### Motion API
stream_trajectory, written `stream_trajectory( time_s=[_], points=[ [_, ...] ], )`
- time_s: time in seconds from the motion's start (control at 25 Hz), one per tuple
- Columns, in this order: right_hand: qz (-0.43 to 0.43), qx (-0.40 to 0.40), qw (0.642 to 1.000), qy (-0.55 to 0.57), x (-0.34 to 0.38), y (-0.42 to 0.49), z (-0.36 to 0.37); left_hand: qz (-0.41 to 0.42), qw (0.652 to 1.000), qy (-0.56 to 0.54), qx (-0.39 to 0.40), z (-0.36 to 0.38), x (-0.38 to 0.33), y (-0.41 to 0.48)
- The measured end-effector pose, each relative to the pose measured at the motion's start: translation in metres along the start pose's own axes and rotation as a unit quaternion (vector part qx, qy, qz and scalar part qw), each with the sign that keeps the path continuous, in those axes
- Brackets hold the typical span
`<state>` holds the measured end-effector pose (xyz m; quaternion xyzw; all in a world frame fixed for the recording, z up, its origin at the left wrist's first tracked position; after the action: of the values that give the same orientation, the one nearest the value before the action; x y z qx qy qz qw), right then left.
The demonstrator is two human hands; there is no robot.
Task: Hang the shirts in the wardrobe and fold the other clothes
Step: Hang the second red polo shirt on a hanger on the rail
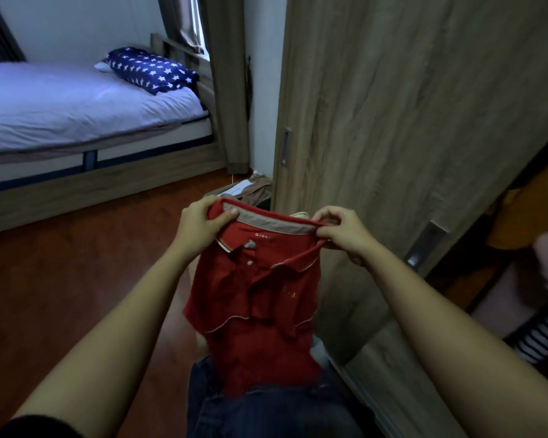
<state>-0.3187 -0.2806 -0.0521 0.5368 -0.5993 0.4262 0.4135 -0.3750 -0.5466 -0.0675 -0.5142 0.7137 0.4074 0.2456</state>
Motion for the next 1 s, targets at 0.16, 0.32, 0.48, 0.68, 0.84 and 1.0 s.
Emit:
stream_trajectory(
  time_s=[0.16,0.32,0.48,0.68,0.84,1.0],
  points=[
    [-0.072,-0.057,0.991,0.097,0.022,-0.073,-0.035,0.038,0.997,-0.061,-0.041,-0.007,-0.070,-0.040],
    [-0.233,-0.121,0.962,-0.067,0.045,-0.165,-0.091,0.109,0.981,-0.148,-0.057,-0.005,-0.154,-0.078],
    [-0.264,-0.259,0.807,-0.460,0.049,-0.233,-0.133,0.165,0.953,-0.251,-0.024,0.014,-0.239,-0.103],
    [-0.178,-0.338,0.837,-0.393,0.042,-0.290,-0.172,0.225,0.924,-0.306,0.054,0.040,-0.309,-0.109],
    [-0.085,-0.456,0.831,-0.308,0.076,-0.320,-0.211,0.221,0.913,-0.310,0.148,0.070,-0.328,-0.090],
    [-0.018,-0.519,0.793,-0.318,0.100,-0.348,-0.231,0.251,0.890,-0.278,0.260,0.100,-0.350,-0.081]
  ],
)
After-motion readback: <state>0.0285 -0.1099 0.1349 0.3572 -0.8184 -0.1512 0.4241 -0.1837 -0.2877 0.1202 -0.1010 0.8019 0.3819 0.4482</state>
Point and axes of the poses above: each hand's wrist, its own y-axis towards the middle knuckle, its own z-axis out of the palm, x = y × z, the point moved 1 cm from there along y, towards the middle knuckle, and after that the axes turned 2 degrees about x, right-handed, at the moved point
